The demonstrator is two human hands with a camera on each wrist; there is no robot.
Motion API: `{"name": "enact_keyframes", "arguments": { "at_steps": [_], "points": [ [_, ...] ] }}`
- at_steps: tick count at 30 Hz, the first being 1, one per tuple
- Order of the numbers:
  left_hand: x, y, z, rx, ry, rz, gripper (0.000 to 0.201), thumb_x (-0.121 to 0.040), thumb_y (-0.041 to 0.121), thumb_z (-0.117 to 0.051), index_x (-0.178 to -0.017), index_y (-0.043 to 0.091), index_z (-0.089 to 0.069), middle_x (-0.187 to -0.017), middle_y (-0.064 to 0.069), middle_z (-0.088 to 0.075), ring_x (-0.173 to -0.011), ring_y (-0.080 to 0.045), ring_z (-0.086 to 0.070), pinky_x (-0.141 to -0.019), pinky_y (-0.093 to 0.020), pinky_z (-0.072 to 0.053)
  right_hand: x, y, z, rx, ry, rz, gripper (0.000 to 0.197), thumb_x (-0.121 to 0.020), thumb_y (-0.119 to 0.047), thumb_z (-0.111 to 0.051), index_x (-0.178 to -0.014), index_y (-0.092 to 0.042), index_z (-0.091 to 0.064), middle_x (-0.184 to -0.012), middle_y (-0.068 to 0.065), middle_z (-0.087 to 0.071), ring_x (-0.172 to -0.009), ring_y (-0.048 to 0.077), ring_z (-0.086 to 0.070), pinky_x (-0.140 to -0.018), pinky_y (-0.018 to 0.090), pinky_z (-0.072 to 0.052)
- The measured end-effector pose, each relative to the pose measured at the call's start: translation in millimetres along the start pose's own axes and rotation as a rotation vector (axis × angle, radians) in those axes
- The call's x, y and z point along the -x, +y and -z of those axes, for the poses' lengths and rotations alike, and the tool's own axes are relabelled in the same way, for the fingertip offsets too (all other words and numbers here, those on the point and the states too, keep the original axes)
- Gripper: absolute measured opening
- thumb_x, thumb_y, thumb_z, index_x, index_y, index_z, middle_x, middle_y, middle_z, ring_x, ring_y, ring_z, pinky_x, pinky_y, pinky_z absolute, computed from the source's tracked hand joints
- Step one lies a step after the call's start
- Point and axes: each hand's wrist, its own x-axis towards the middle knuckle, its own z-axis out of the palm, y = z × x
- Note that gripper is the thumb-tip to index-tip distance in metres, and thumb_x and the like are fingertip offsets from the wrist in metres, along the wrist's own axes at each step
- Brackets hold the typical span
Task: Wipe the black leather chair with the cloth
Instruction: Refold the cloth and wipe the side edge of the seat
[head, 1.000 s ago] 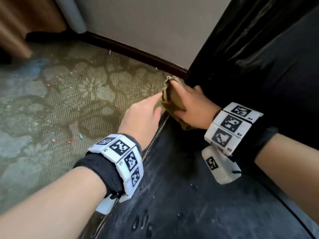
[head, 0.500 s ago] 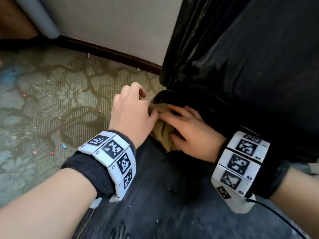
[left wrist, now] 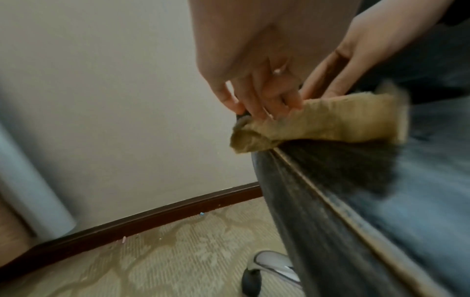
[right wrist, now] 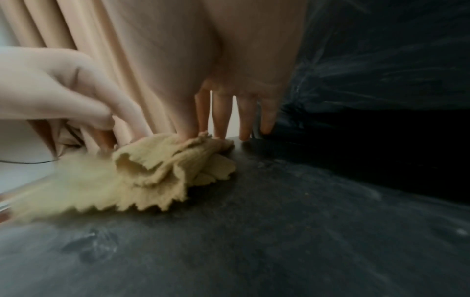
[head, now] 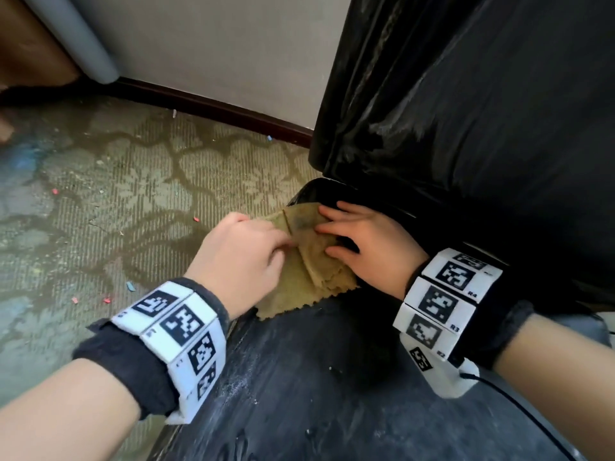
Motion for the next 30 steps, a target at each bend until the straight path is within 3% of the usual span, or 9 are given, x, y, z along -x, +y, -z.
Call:
{"name": "enact_keyframes", "arguments": {
  "at_steps": [2, 4, 8, 12, 17, 20, 22, 26, 30],
  "points": [
    [-2.3, 14.0, -1.9, -0.018, 0.055, 0.096, 0.052, -0.082, 0.034, -0.025, -0.102, 0.019, -0.07, -0.084, 0.0, -0.07, -0.067, -0.026, -0.059, -0.066, -0.028, -0.043, -2.9, -0.6, -3.4, -0.073, 0.028, -0.012, 0.041, -0.09, -0.025, -0.057, -0.131, -0.023, -0.052, -0.149, -0.01, -0.036, -0.14, 0.008, -0.026, -0.112, 0.017, -0.015],
    [-9.2, 31.4, -4.0, -0.091, 0.119, 0.128, 0.049, -0.086, 0.04, -0.03, -0.104, 0.018, -0.069, -0.089, -0.003, -0.065, -0.073, -0.027, -0.057, -0.065, -0.031, -0.044, -4.2, 3.5, -5.1, -0.206, 0.124, -0.051, 0.039, -0.088, -0.022, -0.06, -0.127, -0.019, -0.056, -0.142, -0.005, -0.047, -0.134, 0.009, -0.038, -0.107, 0.01, -0.019],
    [-21.6, 51.4, -22.7, -0.137, -0.091, 0.268, 0.054, -0.089, 0.053, -0.038, -0.136, 0.026, -0.042, -0.128, -0.005, -0.038, -0.117, -0.023, -0.038, -0.089, -0.034, -0.039, -3.8, 17.8, -3.4, -0.208, 0.257, -0.125, 0.035, -0.09, -0.018, -0.058, -0.124, -0.016, -0.059, -0.135, -0.001, -0.055, -0.125, 0.011, -0.05, -0.101, 0.007, -0.024],
    [-25.3, 39.2, -36.1, -0.016, -0.018, 0.263, 0.059, -0.091, 0.043, -0.048, -0.143, 0.023, -0.03, -0.15, -0.003, -0.014, -0.133, -0.021, -0.023, -0.101, -0.033, -0.036, -3.8, 15.4, -1.4, -0.164, 0.223, -0.106, 0.037, -0.09, -0.015, -0.056, -0.127, -0.019, -0.057, -0.137, 0.0, -0.053, -0.126, 0.014, -0.05, -0.105, 0.018, -0.03],
    [-22.8, 31.5, -37.9, 0.115, 0.044, 0.291, 0.053, -0.086, 0.011, -0.052, -0.137, 0.02, -0.04, -0.144, 0.002, -0.032, -0.128, -0.021, -0.034, -0.1, -0.033, -0.04, -11.0, 5.2, 1.1, -0.073, 0.171, -0.125, 0.035, -0.092, -0.015, -0.051, -0.126, -0.018, -0.057, -0.142, -0.002, -0.047, -0.13, 0.013, -0.045, -0.107, 0.021, -0.029],
    [2.2, 25.8, -33.5, 0.158, 0.035, 0.31, 0.052, -0.075, -0.002, -0.055, -0.123, 0.018, -0.055, -0.131, 0.003, -0.049, -0.11, -0.027, -0.049, -0.089, -0.042, -0.047, -16.0, 1.6, 1.3, 0.045, 0.051, -0.128, 0.044, -0.094, -0.014, -0.045, -0.138, -0.017, -0.042, -0.15, -0.001, -0.035, -0.137, 0.011, -0.034, -0.111, 0.023, -0.026],
    [27.6, 15.3, -24.7, 0.189, 0.042, 0.314, 0.052, -0.07, -0.007, -0.056, -0.116, 0.018, -0.061, -0.124, 0.006, -0.055, -0.105, -0.025, -0.054, -0.09, -0.036, -0.047, -17.8, -4.2, 7.1, 0.108, -0.028, -0.124, 0.049, -0.096, -0.013, -0.042, -0.144, -0.018, -0.031, -0.154, -0.001, -0.027, -0.141, 0.012, -0.025, -0.114, 0.026, -0.025],
    [19.2, -2.5, -15.7, 0.272, 0.171, 0.382, 0.054, -0.074, -0.014, -0.052, -0.114, 0.019, -0.065, -0.121, 0.005, -0.059, -0.113, -0.017, -0.053, -0.097, -0.017, -0.031, -25.9, -6.3, 5.9, 0.176, -0.088, -0.108, 0.057, -0.096, -0.023, -0.044, -0.147, -0.019, -0.02, -0.157, 0.003, -0.016, -0.145, 0.016, -0.014, -0.116, 0.03, -0.022],
    [-45.7, -14.7, -17.7, 0.293, 0.157, 0.31, 0.061, -0.075, -0.014, -0.045, -0.128, 0.014, -0.054, -0.139, -0.003, -0.048, -0.13, -0.017, -0.04, -0.107, -0.017, -0.02, -36.2, -8.8, 2.2, 0.2, -0.079, -0.081, 0.064, -0.091, -0.03, -0.054, -0.146, -0.018, -0.024, -0.158, 0.004, -0.009, -0.145, 0.017, -0.014, -0.116, 0.033, -0.024]
  ]
}}
